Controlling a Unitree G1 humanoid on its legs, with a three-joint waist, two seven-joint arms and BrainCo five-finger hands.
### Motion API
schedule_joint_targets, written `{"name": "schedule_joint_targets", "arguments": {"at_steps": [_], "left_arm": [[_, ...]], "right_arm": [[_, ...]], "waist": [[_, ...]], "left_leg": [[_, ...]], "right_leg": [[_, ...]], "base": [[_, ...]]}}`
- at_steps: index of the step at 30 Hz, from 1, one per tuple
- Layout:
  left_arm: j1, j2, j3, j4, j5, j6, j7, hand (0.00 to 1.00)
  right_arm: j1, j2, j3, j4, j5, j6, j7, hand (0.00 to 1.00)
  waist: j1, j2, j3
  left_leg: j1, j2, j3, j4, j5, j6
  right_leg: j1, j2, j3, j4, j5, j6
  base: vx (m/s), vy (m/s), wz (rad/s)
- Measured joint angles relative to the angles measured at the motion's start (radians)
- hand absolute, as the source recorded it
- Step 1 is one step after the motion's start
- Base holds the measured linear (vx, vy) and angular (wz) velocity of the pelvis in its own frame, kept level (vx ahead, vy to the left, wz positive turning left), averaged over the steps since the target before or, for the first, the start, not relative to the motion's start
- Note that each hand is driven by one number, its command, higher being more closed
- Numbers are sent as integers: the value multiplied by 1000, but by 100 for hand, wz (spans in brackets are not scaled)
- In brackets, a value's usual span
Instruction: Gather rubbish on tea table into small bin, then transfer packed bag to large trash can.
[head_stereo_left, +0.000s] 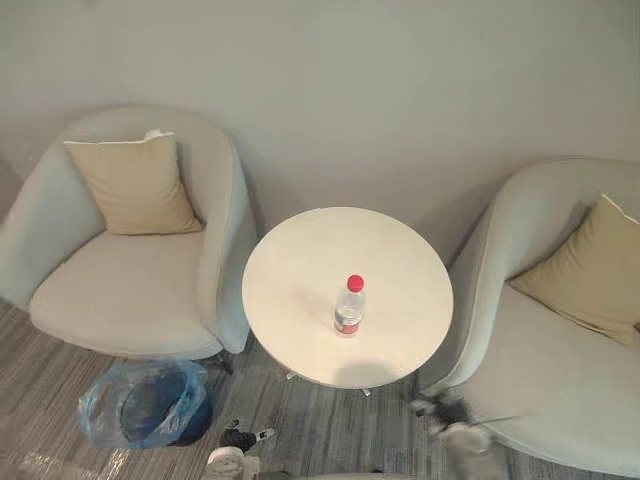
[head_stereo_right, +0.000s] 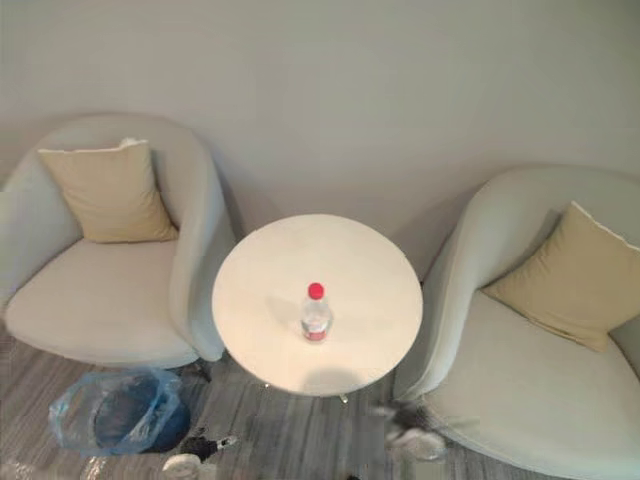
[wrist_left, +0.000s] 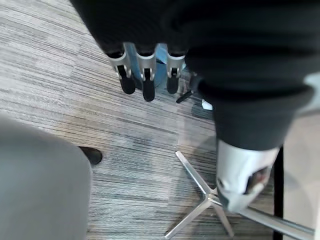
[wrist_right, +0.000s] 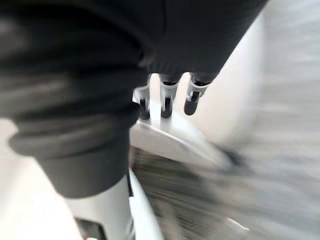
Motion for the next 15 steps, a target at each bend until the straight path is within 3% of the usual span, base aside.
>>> {"name": "schedule_joint_targets", "arguments": {"at_steps": [1, 4, 15], "left_arm": [[3, 0, -15, 1, 1, 1, 0, 0], [4, 14, -41, 2, 2, 0, -2, 0], [3, 9, -56, -16, 21, -5, -22, 0]], "right_arm": [[20, 21, 17, -54, -14, -22, 4, 0], [22, 58, 19, -55, -25, -23, -5, 0], [-70, 55, 51, -127, -94, -33, -26, 0]], "waist": [[-10, -3, 4], [-26, -1, 10], [-23, 22, 24]], "left_leg": [[1, 2, -1, -6, 3, -1], [-2, 0, -6, -12, 7, -1], [-32, -7, -58, -22, 15, 0]], "right_leg": [[-2, 3, 2, -3, 1, -1], [-2, 3, 3, -17, 12, 1], [-2, 1, -39, -39, 18, 2]], "base": [[-53, -16, -7], [-52, -3, -1], [17, 4, 14]]}}
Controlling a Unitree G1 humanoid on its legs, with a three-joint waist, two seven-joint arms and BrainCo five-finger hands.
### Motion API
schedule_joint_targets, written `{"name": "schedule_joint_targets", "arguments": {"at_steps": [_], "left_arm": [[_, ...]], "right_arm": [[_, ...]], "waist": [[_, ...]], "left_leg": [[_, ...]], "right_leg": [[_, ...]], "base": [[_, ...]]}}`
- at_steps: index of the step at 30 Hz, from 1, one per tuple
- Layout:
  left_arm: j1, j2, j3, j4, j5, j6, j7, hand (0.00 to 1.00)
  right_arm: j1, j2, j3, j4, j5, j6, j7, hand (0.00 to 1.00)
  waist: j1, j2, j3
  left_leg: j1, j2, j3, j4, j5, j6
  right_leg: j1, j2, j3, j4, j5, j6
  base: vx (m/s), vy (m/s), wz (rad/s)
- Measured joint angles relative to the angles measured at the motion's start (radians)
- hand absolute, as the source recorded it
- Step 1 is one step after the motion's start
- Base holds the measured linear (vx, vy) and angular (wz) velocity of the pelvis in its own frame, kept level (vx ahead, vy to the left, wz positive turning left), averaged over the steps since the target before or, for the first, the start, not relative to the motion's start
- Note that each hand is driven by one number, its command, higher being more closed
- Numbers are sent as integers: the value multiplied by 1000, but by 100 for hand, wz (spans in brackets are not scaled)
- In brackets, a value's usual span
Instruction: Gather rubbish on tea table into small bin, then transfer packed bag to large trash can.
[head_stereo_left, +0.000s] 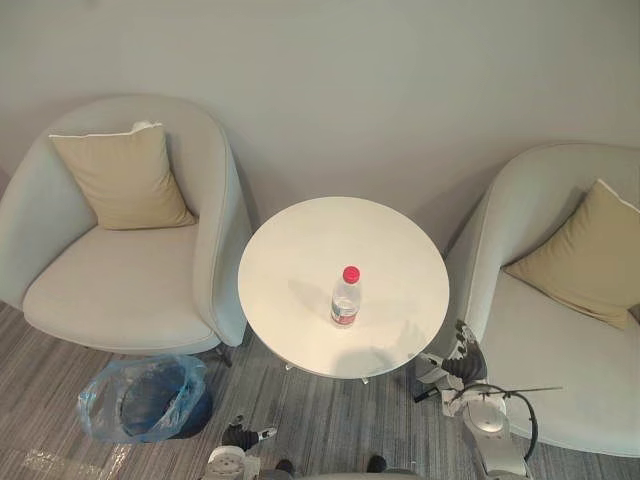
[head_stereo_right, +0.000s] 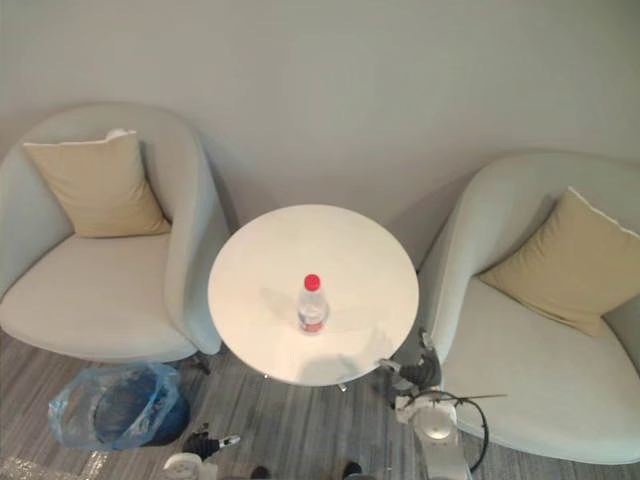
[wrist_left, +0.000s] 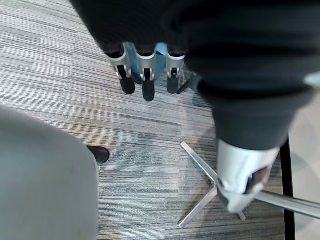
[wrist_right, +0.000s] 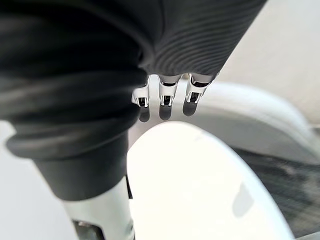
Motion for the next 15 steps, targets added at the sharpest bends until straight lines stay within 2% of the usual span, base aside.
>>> {"name": "schedule_joint_targets", "arguments": {"at_steps": [15], "left_arm": [[-35, -9, -32, -25, -1, -3, 1, 0]], "right_arm": [[-193, -53, 116, 48, 1, 0, -19, 0]], "waist": [[49, 28, 56]], "left_leg": [[-72, -21, -98, 37, 3, 0]], "right_leg": [[2, -7, -80, -19, 0, 0]], "base": [[-12, 0, 18]]}}
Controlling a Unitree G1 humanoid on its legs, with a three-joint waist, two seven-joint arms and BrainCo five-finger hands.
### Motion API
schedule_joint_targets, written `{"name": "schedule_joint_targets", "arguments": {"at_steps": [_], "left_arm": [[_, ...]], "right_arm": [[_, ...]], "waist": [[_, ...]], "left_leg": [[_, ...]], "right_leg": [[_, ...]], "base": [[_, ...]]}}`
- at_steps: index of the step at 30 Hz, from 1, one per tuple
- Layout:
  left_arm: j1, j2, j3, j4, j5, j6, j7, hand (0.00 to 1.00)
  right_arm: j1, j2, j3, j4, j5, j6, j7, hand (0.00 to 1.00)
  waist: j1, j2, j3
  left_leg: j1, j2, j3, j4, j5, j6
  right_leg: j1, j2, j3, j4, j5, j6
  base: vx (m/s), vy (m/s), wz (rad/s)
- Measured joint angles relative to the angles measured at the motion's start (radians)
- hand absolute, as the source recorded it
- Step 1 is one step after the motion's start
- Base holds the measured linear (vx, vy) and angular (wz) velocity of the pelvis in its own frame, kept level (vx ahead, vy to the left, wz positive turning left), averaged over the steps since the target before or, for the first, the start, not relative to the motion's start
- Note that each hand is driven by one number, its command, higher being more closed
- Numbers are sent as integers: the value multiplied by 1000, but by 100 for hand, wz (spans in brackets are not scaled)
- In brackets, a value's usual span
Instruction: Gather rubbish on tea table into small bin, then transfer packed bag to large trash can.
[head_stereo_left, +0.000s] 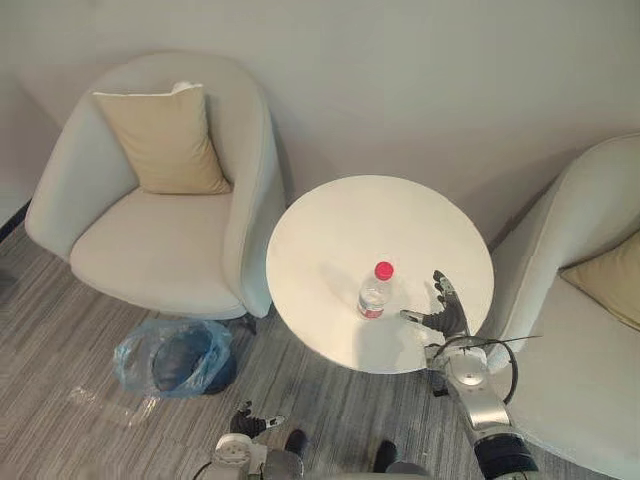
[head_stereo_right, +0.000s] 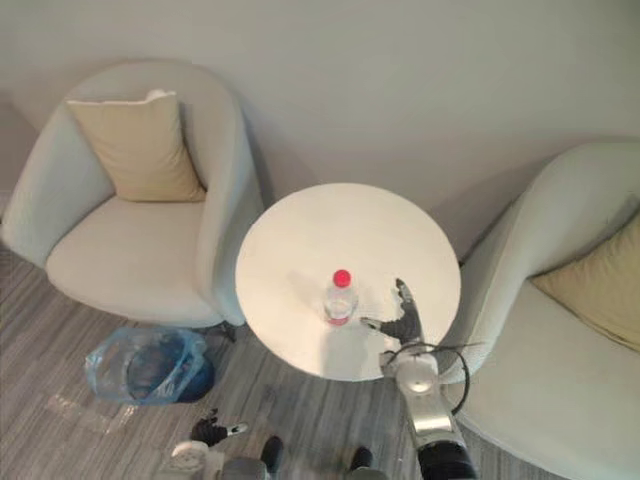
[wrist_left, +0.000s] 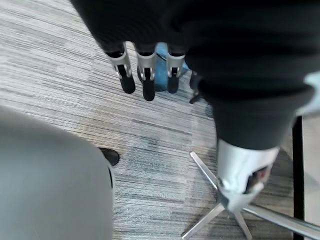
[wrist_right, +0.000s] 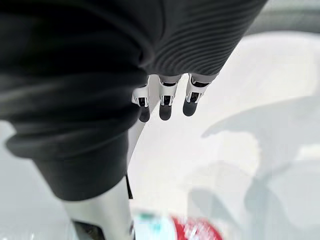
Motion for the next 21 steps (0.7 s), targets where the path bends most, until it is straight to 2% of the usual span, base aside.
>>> {"name": "schedule_joint_targets", "arguments": {"at_steps": [8, 16, 17, 21], "left_arm": [[-13, -5, 0, -2, 0, -1, 3, 0], [-21, -7, -1, -3, 0, -4, 3, 0], [-25, -8, -2, -3, 0, -6, 3, 0], [-33, -7, -17, -6, -2, -11, 5, 0]], "right_arm": [[-35, 0, 53, 39, -1, 0, 3, 0], [-58, 1, 88, 39, -36, 0, -11, 0], [-65, 1, 87, 40, -36, 0, -17, 100], [-104, -2, 84, 76, -36, 1, -38, 100]], "waist": [[5, 7, 26], [14, 14, 44], [15, 16, 50], [16, 20, 56]], "left_leg": [[-15, -11, -54, 17, 1, 0], [-19, -14, -56, 19, 3, -2], [-24, -15, -61, 20, 4, -5], [-62, -20, -101, 22, 18, -12]], "right_leg": [[19, -4, -39, 0, 0, -1], [18, -5, -42, 0, -2, -1], [15, -6, -46, 0, -5, 1], [-3, -5, -80, 0, -7, 1]], "base": [[-2, 8, 19], [-8, 2, 1], [-51, -5, 16], [-20, -15, 27]]}}
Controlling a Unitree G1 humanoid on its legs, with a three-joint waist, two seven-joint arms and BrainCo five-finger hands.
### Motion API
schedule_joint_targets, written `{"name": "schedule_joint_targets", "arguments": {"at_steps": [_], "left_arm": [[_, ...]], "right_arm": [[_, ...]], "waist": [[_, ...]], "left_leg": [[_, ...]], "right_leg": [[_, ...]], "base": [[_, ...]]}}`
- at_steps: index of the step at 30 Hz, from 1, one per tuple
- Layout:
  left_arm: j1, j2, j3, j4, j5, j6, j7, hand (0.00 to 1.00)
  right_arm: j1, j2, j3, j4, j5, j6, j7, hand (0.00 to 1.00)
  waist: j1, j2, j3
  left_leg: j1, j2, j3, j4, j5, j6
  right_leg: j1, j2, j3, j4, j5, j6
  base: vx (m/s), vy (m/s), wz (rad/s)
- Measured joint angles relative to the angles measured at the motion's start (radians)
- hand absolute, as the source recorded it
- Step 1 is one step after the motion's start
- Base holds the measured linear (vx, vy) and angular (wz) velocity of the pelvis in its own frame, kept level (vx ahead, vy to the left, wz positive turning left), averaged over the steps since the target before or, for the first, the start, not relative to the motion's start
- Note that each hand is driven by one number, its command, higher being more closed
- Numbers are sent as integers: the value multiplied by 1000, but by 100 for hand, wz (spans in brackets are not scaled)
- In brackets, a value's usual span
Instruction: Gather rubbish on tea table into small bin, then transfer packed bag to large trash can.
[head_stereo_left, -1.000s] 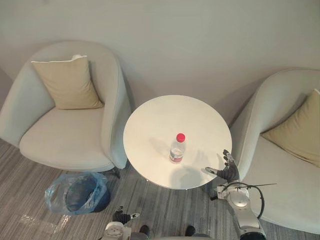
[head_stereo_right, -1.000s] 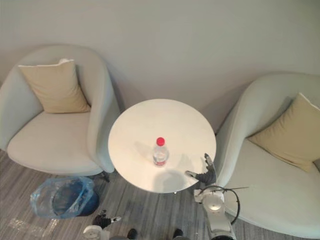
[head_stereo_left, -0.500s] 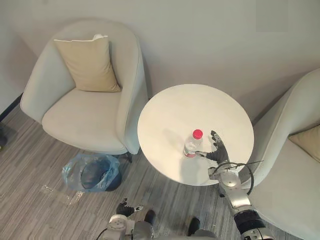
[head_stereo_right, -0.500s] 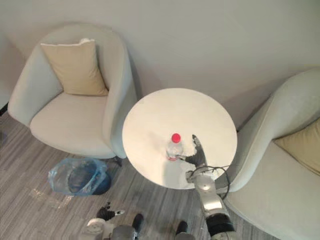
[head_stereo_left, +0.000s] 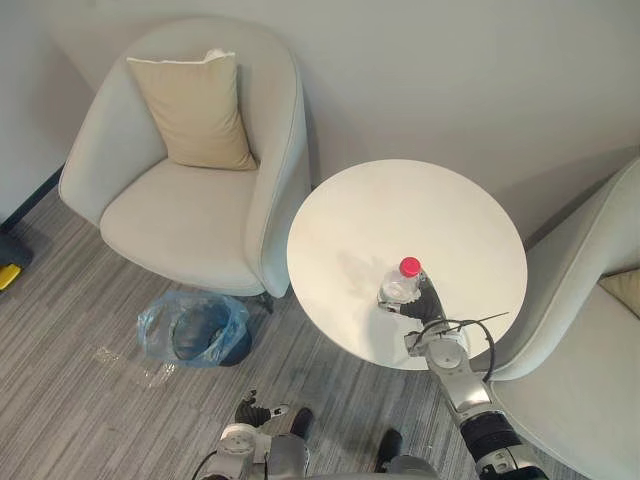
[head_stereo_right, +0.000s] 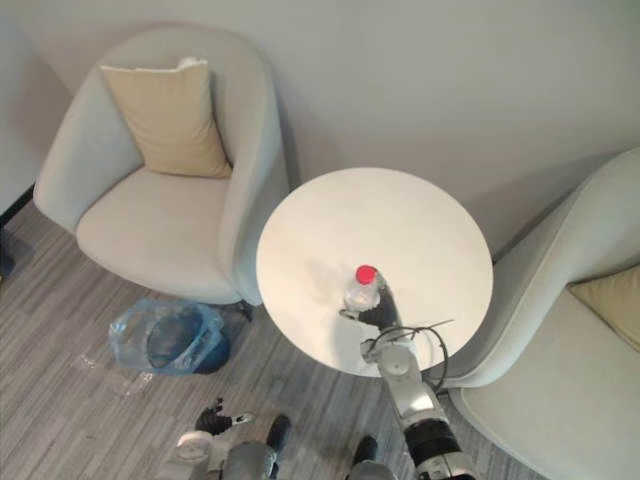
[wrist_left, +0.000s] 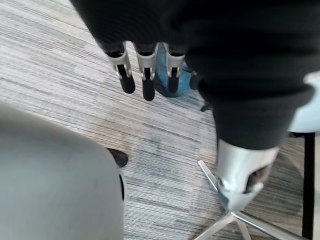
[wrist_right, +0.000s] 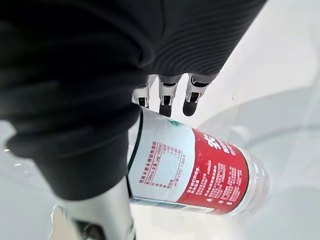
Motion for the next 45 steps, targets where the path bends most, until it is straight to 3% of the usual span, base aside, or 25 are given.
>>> {"name": "schedule_joint_targets", "arguments": {"at_steps": [6, 15, 23, 26, 34, 45], "left_arm": [[-2, -3, -2, -12, 0, -1, 17, 0], [-1, -3, -1, -16, 1, 0, 17, 0], [4, -1, -1, -14, 24, 15, 14, 0], [13, 3, -2, -9, 32, 16, 13, 0], [16, 9, -6, 7, 56, 22, 12, 0], [31, 11, -40, 14, 60, 23, 12, 0]], "right_arm": [[-22, 4, 0, 6, 2, 10, -16, 100], [42, 0, -31, -53, 2, 10, -1, 100], [211, 3, -45, -216, -3, 9, 45, 100], [295, 6, -45, -284, -12, 7, 65, 100], [418, 40, -30, -383, -91, 0, 92, 100], [452, 38, 3, -440, -120, -11, 102, 100]], "waist": [[26, 1, 1], [24, -3, 3], [-1, -8, 4], [-26, -15, -3], [-35, -34, -30], [-46, -20, -63]], "left_leg": [[-8, -6, -7, 1, 1, 0], [0, -3, 1, -3, 1, 0], [41, 9, 60, -18, 1, 0], [63, 17, 88, -30, 1, 0], [101, 25, 114, -39, 1, 0], [116, 30, 128, -42, 2, 0]], "right_leg": [[0, -3, -4, 0, 0, 0], [0, -3, 19, -2, 0, 0], [3, -2, 93, 0, 2, 1], [3, 1, 123, 4, 3, 2], [30, 6, 148, -10, 13, 2], [39, 10, 163, -13, 19, 0]], "base": [[4, 10, 8], [-4, 10, -4], [-22, 23, -24], [-41, 22, -26], [-20, 9, -9], [-15, 6, -4]]}}
